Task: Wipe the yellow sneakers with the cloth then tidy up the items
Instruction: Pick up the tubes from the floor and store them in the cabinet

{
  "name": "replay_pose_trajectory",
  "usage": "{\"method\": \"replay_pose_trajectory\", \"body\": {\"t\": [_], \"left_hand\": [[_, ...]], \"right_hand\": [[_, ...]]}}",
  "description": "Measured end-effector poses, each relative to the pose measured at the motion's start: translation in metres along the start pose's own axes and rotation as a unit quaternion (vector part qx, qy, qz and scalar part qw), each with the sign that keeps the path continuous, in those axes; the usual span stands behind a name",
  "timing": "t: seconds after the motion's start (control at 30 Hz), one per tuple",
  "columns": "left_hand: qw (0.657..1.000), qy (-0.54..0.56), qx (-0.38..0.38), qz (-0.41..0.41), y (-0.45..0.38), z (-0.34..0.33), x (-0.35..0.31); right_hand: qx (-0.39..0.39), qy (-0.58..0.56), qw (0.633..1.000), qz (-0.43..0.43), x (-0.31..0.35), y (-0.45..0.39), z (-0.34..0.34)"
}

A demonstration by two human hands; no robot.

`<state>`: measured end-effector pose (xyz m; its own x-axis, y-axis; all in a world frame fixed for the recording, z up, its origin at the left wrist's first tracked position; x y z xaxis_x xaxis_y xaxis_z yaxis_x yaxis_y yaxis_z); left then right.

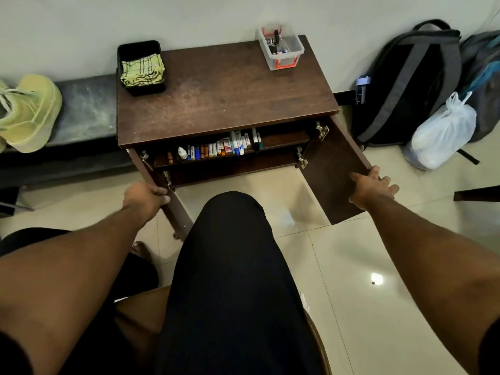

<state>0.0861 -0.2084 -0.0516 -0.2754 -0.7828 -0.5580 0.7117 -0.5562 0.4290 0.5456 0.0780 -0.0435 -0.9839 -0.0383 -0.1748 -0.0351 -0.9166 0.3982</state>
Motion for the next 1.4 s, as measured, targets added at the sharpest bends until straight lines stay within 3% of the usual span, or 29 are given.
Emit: {"method": "replay_pose_trajectory", "body": {"t": [0.2, 0.33, 0.57, 0.67, 0.83, 1.03, 1.1, 1.4], "left_hand": [[0.986, -0.113, 0.070, -0.101, -0.011, -0.030, -0.061], [0.955, -0.246, 0.087, -0.141, -0.014, -0.050, -0.089], [0.931, -0.318, 0.108, -0.144, -0.025, -0.069, -0.101], [0.927, -0.326, 0.102, -0.153, -0.028, -0.070, -0.106], [0.940, -0.295, 0.099, -0.139, -0.045, -0.072, -0.115], [0.968, -0.187, 0.076, -0.148, -0.060, -0.081, -0.113], [0.969, -0.164, 0.074, -0.167, -0.065, -0.087, -0.108], [0.962, -0.149, 0.016, -0.229, -0.081, -0.092, -0.093]], "right_hand": [[-0.001, -0.047, 0.999, -0.011, -0.011, -0.015, 0.012], [-0.008, -0.032, 0.999, 0.009, 0.003, -0.004, 0.011], [0.022, -0.195, 0.978, 0.066, 0.093, 0.035, -0.016], [0.000, -0.268, 0.959, 0.096, 0.145, 0.048, -0.011], [0.004, -0.447, 0.894, 0.036, 0.201, 0.051, -0.007], [0.027, -0.642, 0.763, -0.071, 0.247, 0.040, 0.005], [0.038, -0.668, 0.739, -0.077, 0.264, 0.031, 0.008], [0.053, -0.610, 0.790, -0.025, 0.307, 0.019, -0.014]]}}
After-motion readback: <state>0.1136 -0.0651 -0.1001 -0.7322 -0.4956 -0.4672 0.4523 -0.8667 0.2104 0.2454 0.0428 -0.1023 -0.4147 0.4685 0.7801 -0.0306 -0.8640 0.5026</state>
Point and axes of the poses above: each hand's wrist, its own y-axis away from the middle knuckle, its own z-axis out of the back of the hand, x = y × z, the point moved 7 cm from there along -y, towards the middle knuckle, and after that the axes turned 5 degrees about -z, right-handed, at the moved point
